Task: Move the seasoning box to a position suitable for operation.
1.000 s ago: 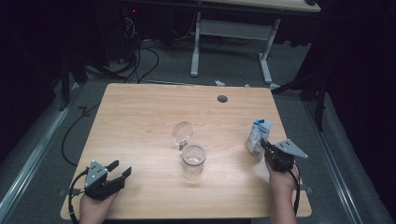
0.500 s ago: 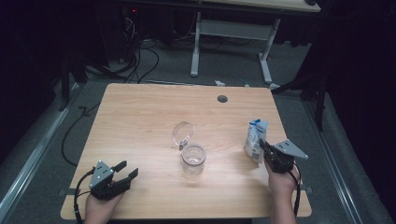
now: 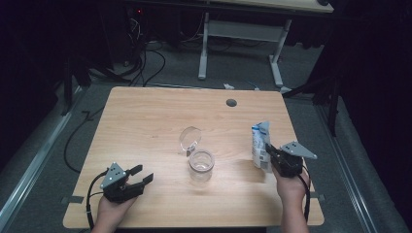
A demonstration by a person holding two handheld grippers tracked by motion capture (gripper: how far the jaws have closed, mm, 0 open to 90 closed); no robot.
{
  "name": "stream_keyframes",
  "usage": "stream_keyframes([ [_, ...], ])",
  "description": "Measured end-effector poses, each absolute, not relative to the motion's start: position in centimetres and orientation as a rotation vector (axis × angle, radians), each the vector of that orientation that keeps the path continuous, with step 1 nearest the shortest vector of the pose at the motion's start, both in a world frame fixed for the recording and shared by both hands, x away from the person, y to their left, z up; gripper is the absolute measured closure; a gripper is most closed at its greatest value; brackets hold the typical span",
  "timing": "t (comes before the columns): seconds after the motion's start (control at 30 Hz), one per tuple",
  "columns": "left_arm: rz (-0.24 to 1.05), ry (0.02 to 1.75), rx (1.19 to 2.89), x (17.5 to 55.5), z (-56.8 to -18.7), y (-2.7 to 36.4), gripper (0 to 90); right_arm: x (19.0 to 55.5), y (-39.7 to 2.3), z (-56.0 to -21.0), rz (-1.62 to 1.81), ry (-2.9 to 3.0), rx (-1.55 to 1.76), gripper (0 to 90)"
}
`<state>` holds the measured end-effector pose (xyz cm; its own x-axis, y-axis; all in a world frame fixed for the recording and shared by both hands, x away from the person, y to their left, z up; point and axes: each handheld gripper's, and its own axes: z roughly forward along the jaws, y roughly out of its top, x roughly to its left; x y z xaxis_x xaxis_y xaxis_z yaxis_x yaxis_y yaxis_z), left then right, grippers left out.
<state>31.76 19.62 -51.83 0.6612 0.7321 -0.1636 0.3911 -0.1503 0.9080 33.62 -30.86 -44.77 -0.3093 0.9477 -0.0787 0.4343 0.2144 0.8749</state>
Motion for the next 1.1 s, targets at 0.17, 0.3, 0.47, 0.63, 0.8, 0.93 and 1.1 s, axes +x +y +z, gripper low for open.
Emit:
stream_keyframes([
  [0.17, 0.400, 0.875, 1.760, 31.4, -51.6, 19.4, 41.3, 33.1, -30.1, -43.2, 1.007, 1.886, 1.271, 89.5],
  [0.3, 0.404, 0.870, 1.749, 31.3, -51.4, 19.5, 41.3, 32.8, -29.8, -42.7, 1.004, 1.897, 1.280, 89.5],
  [0.47, 0.395, 0.879, 1.737, 31.6, -51.4, 19.3, 41.6, 32.6, -29.1, -42.5, 0.977, 1.944, 1.275, 89.5],
  [0.63, 0.387, 0.877, 1.737, 32.0, -51.6, 18.9, 41.6, 32.7, -28.6, -42.7, 0.955, 2.027, 1.298, 89.7],
  [0.8, 0.385, 0.860, 1.753, 32.1, -51.6, 18.3, 41.6, 32.8, -28.3, -42.7, 0.929, 2.107, 1.303, 89.8],
  [0.93, 0.379, 0.854, 1.761, 32.1, -51.6, 18.2, 41.6, 32.8, -28.2, -42.3, 0.911, 2.146, 1.309, 89.8],
  [1.1, 0.382, 0.852, 1.763, 32.0, -51.6, 18.2, 41.6, 32.9, -27.9, -41.4, 0.820, 2.245, 1.296, 90.0],
])
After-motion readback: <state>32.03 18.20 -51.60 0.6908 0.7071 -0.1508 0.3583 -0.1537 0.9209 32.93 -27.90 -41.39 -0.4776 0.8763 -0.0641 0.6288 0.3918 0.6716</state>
